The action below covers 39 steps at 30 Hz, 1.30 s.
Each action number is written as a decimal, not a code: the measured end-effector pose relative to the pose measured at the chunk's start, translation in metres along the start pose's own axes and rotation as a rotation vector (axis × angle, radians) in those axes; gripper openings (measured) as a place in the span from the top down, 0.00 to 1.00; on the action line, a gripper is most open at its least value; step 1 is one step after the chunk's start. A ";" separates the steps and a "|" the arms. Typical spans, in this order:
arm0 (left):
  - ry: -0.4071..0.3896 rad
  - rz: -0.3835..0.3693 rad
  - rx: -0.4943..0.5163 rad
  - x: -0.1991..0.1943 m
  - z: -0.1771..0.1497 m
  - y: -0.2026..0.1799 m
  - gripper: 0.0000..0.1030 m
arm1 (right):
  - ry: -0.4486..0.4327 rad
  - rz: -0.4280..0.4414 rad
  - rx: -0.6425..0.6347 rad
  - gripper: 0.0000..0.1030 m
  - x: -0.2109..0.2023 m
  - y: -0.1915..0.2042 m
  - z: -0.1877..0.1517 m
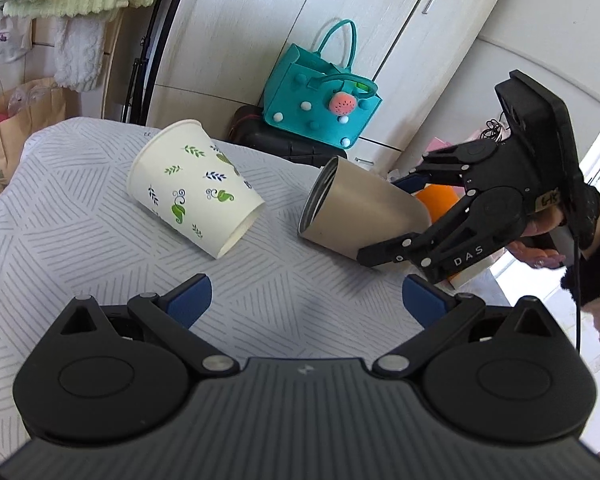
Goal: Flip cup upright
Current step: 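Move the right tool toward the tan cup and close around its base, then lift the tan cup with the right tool and rotate it open end up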
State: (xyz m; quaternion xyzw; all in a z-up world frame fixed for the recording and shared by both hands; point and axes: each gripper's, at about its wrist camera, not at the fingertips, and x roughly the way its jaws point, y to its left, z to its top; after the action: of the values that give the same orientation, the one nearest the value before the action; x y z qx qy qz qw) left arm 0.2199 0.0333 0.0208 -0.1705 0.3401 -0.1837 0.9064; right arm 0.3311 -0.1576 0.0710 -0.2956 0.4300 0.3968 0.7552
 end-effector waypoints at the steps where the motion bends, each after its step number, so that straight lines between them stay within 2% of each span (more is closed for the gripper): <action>1: 0.001 -0.001 -0.002 0.000 -0.001 0.001 0.00 | 0.002 0.002 0.029 0.19 0.000 0.001 0.000; 9: 0.004 -0.027 -0.038 -0.014 -0.011 -0.001 0.00 | 0.012 -0.018 0.187 0.19 -0.015 0.014 -0.008; 14: -0.014 0.033 -0.003 -0.028 -0.020 -0.008 0.00 | 0.012 -0.027 0.240 0.19 -0.027 0.031 -0.016; 16: -0.013 0.033 -0.003 -0.034 -0.023 -0.007 0.00 | 0.006 -0.034 0.263 0.19 -0.030 0.041 -0.021; 28: 0.021 -0.024 -0.028 -0.069 -0.037 -0.001 0.00 | -0.026 -0.054 0.459 0.19 -0.051 0.088 -0.054; 34: 0.071 -0.079 -0.032 -0.071 -0.047 -0.004 0.00 | -0.083 -0.037 0.533 0.19 -0.054 0.104 -0.071; 39: 0.109 -0.110 -0.033 -0.064 -0.050 -0.011 0.00 | -0.104 -0.037 0.539 0.20 -0.048 0.119 -0.084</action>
State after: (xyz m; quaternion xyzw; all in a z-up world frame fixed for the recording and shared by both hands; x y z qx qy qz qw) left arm 0.1386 0.0433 0.0254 -0.1936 0.3821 -0.2363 0.8722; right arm 0.1802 -0.1794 0.0625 -0.0709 0.4751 0.2687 0.8349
